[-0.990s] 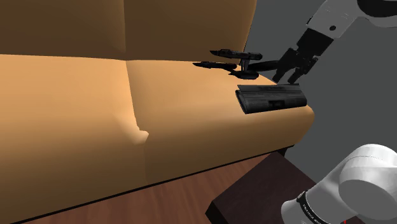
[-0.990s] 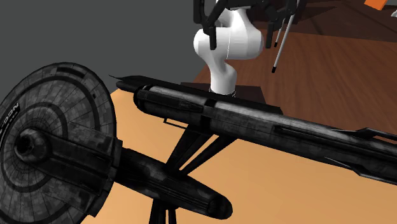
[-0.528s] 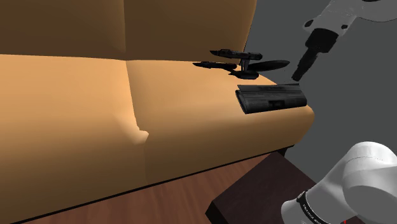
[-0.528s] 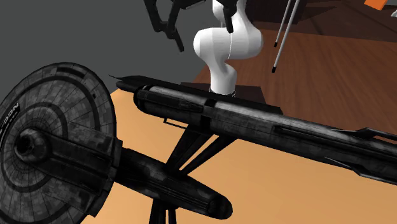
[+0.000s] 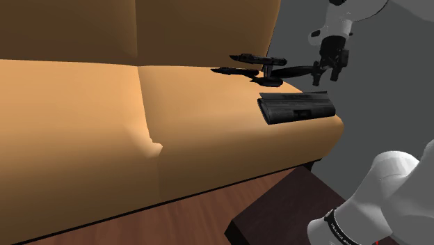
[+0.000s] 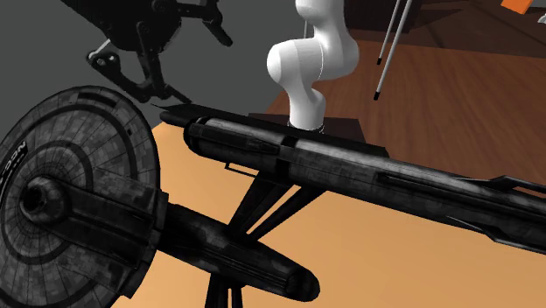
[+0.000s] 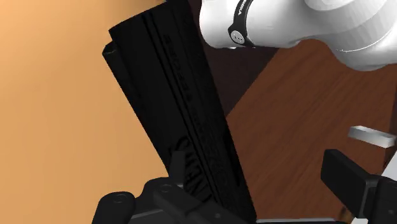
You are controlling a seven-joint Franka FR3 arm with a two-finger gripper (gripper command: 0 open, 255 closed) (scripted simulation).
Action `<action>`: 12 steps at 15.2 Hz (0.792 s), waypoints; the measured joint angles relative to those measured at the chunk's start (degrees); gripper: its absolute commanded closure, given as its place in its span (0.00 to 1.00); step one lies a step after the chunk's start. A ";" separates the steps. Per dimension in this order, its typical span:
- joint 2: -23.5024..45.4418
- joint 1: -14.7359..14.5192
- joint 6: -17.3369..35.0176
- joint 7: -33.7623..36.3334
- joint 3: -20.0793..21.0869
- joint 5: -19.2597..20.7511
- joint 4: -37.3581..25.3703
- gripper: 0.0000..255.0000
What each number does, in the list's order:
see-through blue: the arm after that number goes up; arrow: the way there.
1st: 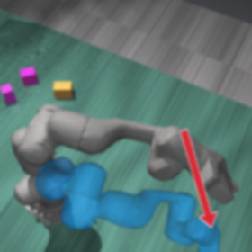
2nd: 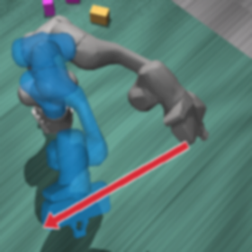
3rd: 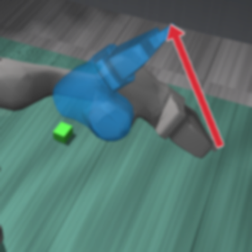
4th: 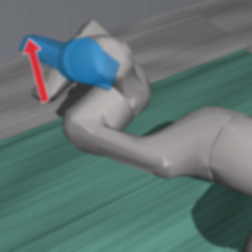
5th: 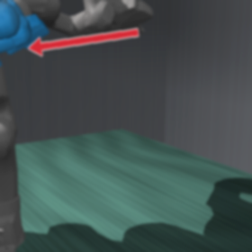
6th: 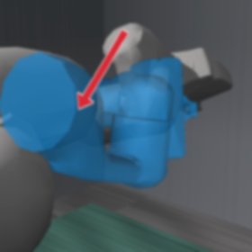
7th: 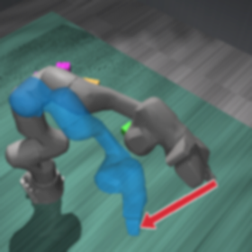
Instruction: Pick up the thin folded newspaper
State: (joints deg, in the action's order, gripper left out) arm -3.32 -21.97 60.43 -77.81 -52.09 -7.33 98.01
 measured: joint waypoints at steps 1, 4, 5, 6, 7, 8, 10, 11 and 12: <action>6.71 0.82 -3.28 -8.98 -2.43 -0.87 -4.53 0.00; 19.67 5.80 -8.74 -27.40 -2.28 -2.12 -13.77 0.00; 20.08 6.00 -8.52 -28.66 -1.97 -2.08 -13.50 0.00; 20.93 6.32 -8.11 -29.70 -1.60 -2.34 -13.27 0.00; 21.12 6.08 -7.14 -29.96 -1.34 -2.46 -12.16 0.00; 21.17 5.91 -6.36 -30.07 -1.21 -2.50 -11.29 0.00; 20.77 5.34 -4.56 -29.93 -1.12 -2.38 -9.11 0.00; 20.86 5.34 -4.11 -30.02 -1.09 -2.41 -8.70 0.00; 21.02 5.39 -3.91 -30.08 -1.05 -2.51 -8.60 1.00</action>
State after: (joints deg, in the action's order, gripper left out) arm 17.70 -16.59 56.52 -107.89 -53.15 -9.84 89.41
